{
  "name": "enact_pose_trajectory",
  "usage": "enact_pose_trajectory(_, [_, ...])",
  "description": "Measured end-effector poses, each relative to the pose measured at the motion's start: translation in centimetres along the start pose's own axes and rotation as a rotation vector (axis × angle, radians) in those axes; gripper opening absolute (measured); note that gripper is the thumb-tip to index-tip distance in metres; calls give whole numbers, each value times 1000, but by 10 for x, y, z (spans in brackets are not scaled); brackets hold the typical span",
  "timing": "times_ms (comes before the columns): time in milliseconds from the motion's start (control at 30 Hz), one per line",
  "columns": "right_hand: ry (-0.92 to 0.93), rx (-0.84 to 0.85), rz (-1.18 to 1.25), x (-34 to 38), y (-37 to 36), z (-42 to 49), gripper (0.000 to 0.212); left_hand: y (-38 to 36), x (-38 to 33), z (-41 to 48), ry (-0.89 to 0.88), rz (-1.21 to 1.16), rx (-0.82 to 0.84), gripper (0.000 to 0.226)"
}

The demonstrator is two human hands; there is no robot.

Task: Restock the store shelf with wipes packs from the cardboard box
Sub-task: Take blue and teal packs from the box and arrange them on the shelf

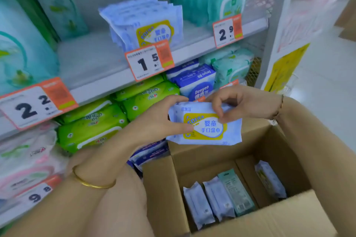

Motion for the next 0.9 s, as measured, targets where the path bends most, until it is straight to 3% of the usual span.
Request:
enact_pose_trajectory(100, [221,-87,135,61,15,4,33,58,-27,-14,-29,22,-189,46])
enact_pose_trajectory(267, [564,-439,290,139,52,17,22,154,-66,-22,-130,74,-563,43])
enact_pose_trajectory(367, [591,-683,399,158,75,30,28,204,-74,-23,-205,105,-751,48])
enact_pose_trajectory(467, [427,-993,-85,176,80,51,32,237,-63,-21,-214,252,-950,51])
enact_pose_trajectory(567, [239,-1018,-507,185,79,86,34,252,-43,-9,-165,423,-1135,51])
enact_pose_trajectory(733, [112,-1039,-622,181,73,116,28,275,-14,45,-141,500,-1153,47])
enact_pose_trajectory(900, [183,-1135,-595,177,70,118,49,308,8,104,2,528,-1015,39])
Point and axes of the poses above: each hand's wrist, its own z-axis towards the middle knuckle, its own y-axis out of the back of the hand, x = y × z, the point moved 7 cm from there along z, towards the middle knuckle, and after that the axes turned 15 degrees about -y, right-handed, at the moved point
